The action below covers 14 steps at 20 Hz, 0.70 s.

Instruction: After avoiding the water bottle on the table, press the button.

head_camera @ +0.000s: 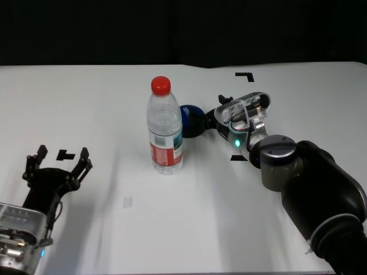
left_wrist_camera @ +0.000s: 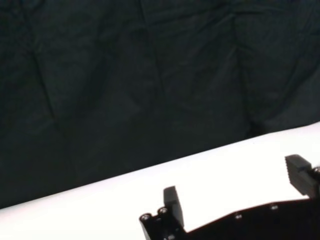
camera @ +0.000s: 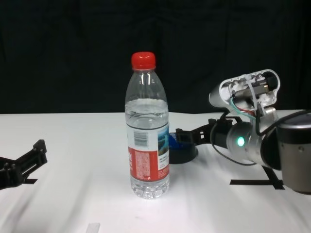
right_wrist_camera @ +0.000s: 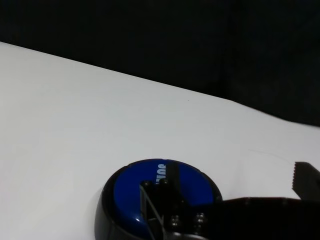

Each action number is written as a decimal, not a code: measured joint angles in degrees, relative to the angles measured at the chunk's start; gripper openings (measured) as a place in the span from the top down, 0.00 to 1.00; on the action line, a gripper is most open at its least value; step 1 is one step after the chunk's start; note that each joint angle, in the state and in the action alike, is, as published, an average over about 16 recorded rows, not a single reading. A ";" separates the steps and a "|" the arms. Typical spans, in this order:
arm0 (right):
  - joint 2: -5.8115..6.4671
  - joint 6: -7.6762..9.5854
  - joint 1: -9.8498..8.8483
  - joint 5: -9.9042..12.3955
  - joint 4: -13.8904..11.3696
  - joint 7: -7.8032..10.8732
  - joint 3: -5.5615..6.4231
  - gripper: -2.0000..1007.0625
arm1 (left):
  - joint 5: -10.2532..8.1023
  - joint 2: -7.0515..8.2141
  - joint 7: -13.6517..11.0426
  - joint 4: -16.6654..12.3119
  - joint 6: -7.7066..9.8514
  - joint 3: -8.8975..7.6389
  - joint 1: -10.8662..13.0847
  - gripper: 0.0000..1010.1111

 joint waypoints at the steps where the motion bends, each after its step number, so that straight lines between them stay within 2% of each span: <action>1: 0.03 -0.03 -0.10 0.04 -0.28 -0.03 0.06 0.00 | 0.00 0.00 0.00 0.00 0.00 0.00 0.00 0.01; 8: 0.42 0.08 -1.93 0.53 -4.45 -0.43 0.63 0.00 | 0.00 0.00 0.00 0.00 0.00 0.00 0.00 0.01; 14: 1.11 1.21 -5.36 1.11 -10.99 -1.01 1.25 0.00 | 0.00 0.00 0.00 0.00 0.00 0.00 0.00 0.01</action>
